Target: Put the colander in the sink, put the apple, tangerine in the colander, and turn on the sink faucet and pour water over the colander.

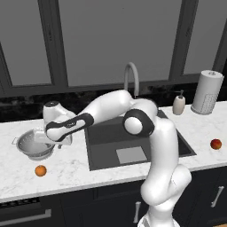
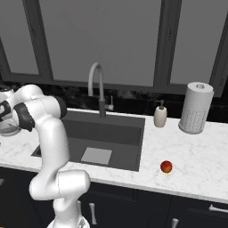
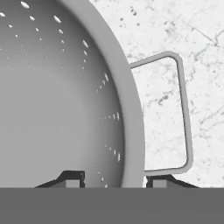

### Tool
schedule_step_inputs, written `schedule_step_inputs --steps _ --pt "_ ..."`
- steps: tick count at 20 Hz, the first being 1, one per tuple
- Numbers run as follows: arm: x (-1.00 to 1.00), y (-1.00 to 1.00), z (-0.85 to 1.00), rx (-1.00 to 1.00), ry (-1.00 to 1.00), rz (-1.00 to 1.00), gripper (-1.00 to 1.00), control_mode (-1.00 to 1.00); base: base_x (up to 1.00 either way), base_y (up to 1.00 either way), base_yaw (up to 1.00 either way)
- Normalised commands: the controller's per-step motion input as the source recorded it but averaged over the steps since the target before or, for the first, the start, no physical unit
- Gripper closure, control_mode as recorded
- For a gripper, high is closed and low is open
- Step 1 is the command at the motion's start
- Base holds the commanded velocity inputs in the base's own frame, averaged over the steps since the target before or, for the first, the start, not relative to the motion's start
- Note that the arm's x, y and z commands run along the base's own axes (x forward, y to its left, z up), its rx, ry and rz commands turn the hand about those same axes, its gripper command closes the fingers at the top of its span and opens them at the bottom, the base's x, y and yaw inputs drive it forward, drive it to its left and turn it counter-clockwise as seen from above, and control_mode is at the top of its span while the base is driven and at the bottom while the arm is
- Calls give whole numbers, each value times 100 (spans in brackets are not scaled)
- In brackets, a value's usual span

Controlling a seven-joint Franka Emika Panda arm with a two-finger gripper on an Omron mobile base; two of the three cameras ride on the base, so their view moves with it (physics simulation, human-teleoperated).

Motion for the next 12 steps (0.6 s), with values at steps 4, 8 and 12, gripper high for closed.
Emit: schedule_step_inputs --steps 4,8,12 --pt "0 -1 0 0 0 0 100 -100 0 0 0" --pt "-26 -34 7 4 0 0 100 -100 0 0 0" --pt "-30 -71 22 14 0 -1 100 -100 0 0 0"
